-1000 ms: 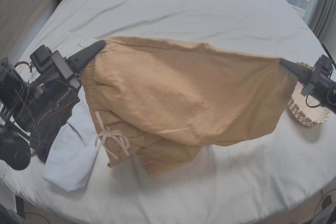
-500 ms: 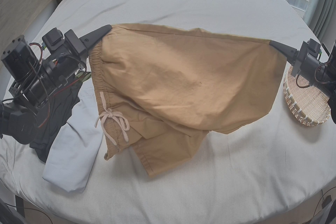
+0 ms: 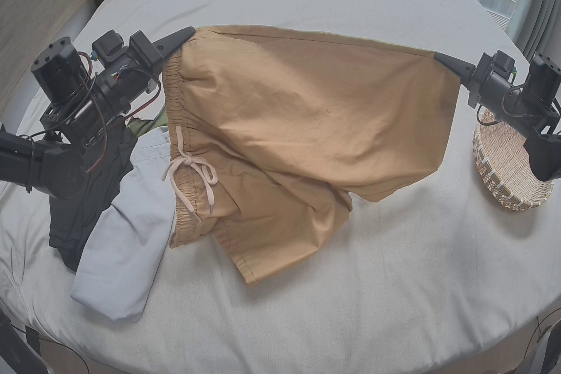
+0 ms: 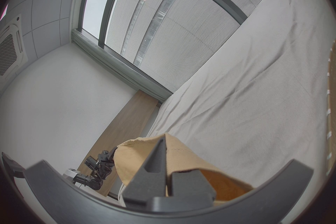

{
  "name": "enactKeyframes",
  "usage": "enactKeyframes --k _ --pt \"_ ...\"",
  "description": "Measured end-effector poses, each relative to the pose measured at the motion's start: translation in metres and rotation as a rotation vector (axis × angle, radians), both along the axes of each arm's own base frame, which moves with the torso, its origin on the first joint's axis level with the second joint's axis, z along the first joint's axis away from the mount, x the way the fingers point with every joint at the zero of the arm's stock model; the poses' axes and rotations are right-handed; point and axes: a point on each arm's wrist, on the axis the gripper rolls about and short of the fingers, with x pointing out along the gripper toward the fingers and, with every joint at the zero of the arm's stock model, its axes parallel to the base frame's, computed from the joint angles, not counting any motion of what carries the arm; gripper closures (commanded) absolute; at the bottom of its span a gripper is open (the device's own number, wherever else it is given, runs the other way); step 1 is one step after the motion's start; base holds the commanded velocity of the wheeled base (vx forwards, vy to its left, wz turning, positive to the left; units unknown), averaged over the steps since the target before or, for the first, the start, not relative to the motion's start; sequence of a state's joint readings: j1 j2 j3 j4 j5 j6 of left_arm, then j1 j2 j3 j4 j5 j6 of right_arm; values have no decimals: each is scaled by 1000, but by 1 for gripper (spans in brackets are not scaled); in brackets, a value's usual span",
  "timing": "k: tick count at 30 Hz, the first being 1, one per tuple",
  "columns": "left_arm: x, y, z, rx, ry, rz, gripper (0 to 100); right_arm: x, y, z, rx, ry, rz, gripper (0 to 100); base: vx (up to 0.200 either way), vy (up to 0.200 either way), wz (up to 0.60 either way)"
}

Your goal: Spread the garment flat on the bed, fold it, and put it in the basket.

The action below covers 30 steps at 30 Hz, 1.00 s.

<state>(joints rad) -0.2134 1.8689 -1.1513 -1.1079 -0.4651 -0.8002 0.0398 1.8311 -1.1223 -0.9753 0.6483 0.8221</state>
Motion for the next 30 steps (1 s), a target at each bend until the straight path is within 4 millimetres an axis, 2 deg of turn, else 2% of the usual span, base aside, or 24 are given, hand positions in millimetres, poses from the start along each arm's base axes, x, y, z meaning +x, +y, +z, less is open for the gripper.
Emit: enactKeyframes --k 5,6,8,9,16,20,27,30 --pt "21 3 2 1 6 20 100 23 0 -4 4 -14 -13 100 0 0 0" --pt "27 4 2 2 10 24 0 28 0 -5 6 -19 -19 100 0 0 0" --pt "36 4 -1 5 24 30 0 37 0 -6 11 -28 -35 100 0 0 0" --pt "40 4 -2 6 31 32 0 40 0 -7 13 -30 -43 0 0 0 0" --pt "70 2 -9 -4 112 62 0 61 0 -18 26 -43 -105 0 0 0 0" --pt "84 3 -17 -13 164 117 0 63 0 -32 11 -24 -120 0 0 0 0" --pt "97 15 -35 9 265 211 0 44 4 -65 -13 41 -114 0 0 0 0" --pt "99 25 -41 22 295 267 0 29 9 -81 -21 64 -101 0 0 0 0"
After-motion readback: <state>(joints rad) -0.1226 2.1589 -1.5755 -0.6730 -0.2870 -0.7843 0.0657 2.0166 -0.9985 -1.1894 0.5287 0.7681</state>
